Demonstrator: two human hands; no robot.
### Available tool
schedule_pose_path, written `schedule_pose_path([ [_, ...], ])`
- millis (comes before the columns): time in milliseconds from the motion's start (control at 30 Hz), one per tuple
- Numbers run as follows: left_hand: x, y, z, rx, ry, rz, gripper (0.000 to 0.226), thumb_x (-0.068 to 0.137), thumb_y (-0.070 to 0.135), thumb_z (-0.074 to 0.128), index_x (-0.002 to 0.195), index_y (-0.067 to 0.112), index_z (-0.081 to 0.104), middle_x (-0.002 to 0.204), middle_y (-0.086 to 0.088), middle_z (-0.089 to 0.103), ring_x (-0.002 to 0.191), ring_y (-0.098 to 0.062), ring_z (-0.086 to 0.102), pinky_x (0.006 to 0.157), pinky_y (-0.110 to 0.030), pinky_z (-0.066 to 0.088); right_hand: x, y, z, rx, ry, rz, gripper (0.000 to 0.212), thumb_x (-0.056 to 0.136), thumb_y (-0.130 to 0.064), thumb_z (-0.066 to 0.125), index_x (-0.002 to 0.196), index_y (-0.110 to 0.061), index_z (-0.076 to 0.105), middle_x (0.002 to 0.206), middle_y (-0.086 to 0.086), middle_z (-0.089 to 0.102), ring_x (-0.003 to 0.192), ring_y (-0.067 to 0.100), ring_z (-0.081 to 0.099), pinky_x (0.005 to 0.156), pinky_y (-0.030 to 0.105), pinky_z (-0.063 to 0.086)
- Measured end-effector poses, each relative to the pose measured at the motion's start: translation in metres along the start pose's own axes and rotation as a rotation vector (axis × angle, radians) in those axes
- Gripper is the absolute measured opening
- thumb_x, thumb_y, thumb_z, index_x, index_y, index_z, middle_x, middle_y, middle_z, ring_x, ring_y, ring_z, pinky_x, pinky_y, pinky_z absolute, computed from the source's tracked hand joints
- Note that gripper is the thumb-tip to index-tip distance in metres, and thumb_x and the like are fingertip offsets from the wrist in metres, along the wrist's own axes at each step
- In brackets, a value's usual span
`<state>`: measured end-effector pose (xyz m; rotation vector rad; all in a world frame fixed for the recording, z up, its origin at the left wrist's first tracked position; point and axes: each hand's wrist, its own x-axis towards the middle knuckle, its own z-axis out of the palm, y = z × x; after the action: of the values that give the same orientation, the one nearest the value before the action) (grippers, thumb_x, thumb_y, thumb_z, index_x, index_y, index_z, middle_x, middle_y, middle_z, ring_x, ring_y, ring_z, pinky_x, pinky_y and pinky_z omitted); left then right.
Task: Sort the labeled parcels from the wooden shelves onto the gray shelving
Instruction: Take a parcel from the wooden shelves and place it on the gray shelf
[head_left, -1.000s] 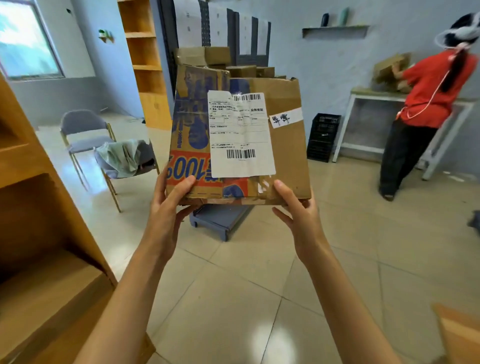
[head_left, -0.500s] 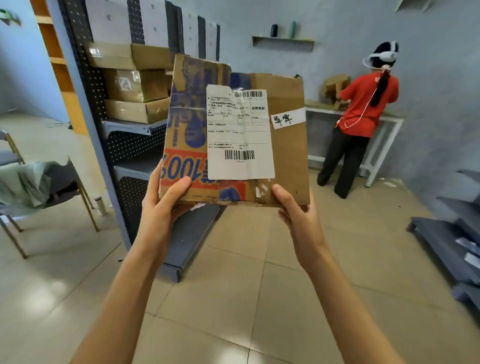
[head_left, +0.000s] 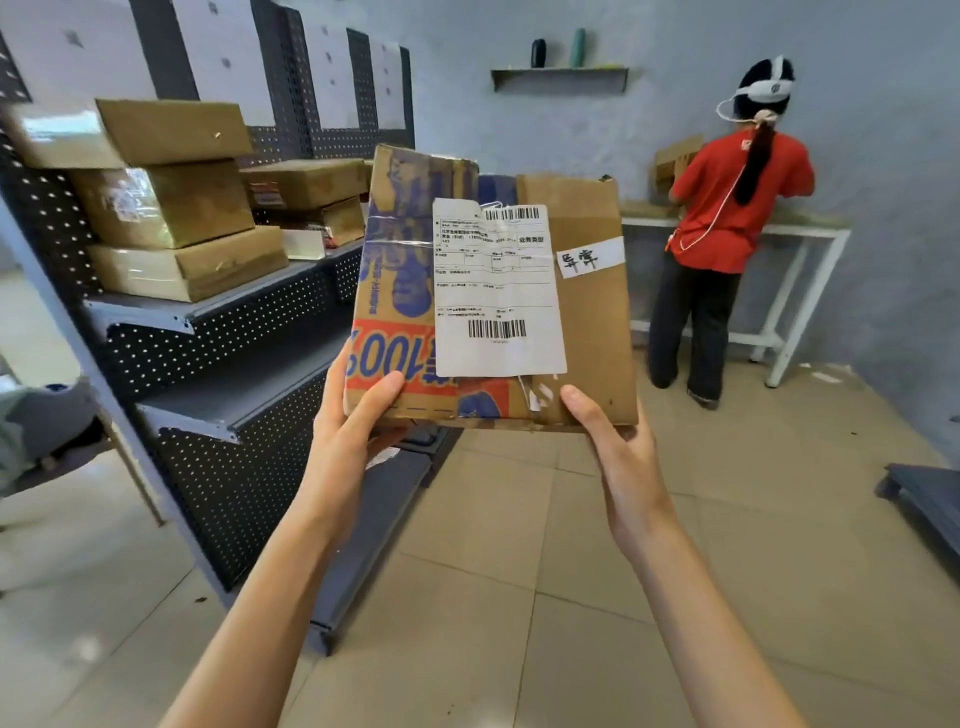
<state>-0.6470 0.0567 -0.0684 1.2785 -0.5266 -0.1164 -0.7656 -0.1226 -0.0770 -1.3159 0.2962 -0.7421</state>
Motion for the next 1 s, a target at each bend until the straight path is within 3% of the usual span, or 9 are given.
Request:
schedule_pose_path([
  [100, 0.044, -0.014, 0.032, 0.005, 0.070, 0.013, 0.056, 0.079, 0.037, 0.061, 0.133, 0.032, 0.045, 0.105, 0.015, 0.070, 0.094, -0.004, 0.066, 0.087, -0.033, 0.051, 0.064, 0.002, -0.015, 0.007, -0.051, -0.014, 0.057, 0.069, -0.039, 0.074, 0.121, -0.030, 0.054, 0.111, -0.008, 0.069, 0.106, 0.008, 0.064, 0.092, 0.023, 0.051],
  [233, 0.095, -0.029, 0.070, 0.043, 0.154, 0.078, 0.075, 0.074, 0.034, 0.075, 0.140, 0.025, 0.040, 0.107, 0.013, 0.070, 0.096, -0.002, 0.066, 0.076, -0.015, 0.052, 0.145, -0.003, -0.028, 0.004, -0.130, -0.029, 0.053, 0.071, -0.036, 0.077, 0.118, -0.031, 0.055, 0.106, -0.014, 0.071, 0.098, -0.002, 0.064, 0.079, 0.009, 0.049],
  [400, 0.155, -0.051, 0.086, 0.078, 0.231, 0.108, 0.087, 0.064, 0.044, 0.073, 0.141, 0.021, 0.040, 0.122, 0.003, 0.066, 0.114, -0.011, 0.061, 0.085, -0.014, 0.048, 0.226, 0.011, -0.029, 0.033, -0.183, -0.024, 0.059, 0.070, -0.034, 0.080, 0.123, -0.024, 0.056, 0.106, -0.012, 0.071, 0.099, 0.000, 0.064, 0.081, 0.013, 0.048],
  [600, 0.248, -0.086, 0.093, 0.132, 0.282, 0.152, 0.080, 0.071, 0.029, 0.078, 0.140, 0.017, 0.040, 0.120, -0.001, 0.066, 0.105, -0.007, 0.063, 0.079, -0.009, 0.047, 0.326, 0.048, -0.015, 0.033, -0.221, 0.006, 0.060, 0.068, -0.038, 0.071, 0.124, -0.024, 0.054, 0.107, -0.012, 0.068, 0.091, -0.008, 0.063, 0.072, 0.004, 0.045],
  [700, 0.305, -0.104, 0.094, 0.126, 0.308, 0.175, 0.069, 0.075, 0.026, 0.065, 0.139, 0.016, 0.042, 0.115, 0.002, 0.067, 0.101, -0.005, 0.064, 0.077, -0.008, 0.046, 0.383, 0.062, -0.003, 0.007, -0.228, 0.001, 0.068, 0.065, -0.041, 0.077, 0.126, -0.024, 0.054, 0.111, -0.009, 0.068, 0.094, -0.005, 0.063, 0.075, 0.006, 0.047],
  [900, 0.425, -0.130, 0.097, 0.092, 0.361, 0.208, 0.065, 0.077, 0.022, 0.064, 0.138, 0.016, 0.043, 0.107, 0.009, 0.067, 0.093, 0.001, 0.065, 0.073, -0.008, 0.047, 0.507, 0.071, 0.032, -0.028, -0.238, -0.003, 0.079, 0.058, -0.049, 0.078, 0.129, -0.023, 0.053, 0.115, -0.008, 0.068, 0.102, 0.001, 0.063, 0.089, 0.018, 0.049],
  [1000, 0.471, -0.140, 0.095, 0.094, 0.378, 0.222, 0.067, 0.074, 0.025, 0.067, 0.137, 0.016, 0.044, 0.107, 0.009, 0.067, 0.094, 0.001, 0.065, 0.075, -0.009, 0.047, 0.558, 0.078, 0.048, -0.016, -0.264, 0.000, 0.073, 0.064, -0.043, 0.081, 0.129, -0.024, 0.053, 0.115, -0.009, 0.068, 0.103, 0.001, 0.063, 0.088, 0.017, 0.048],
])
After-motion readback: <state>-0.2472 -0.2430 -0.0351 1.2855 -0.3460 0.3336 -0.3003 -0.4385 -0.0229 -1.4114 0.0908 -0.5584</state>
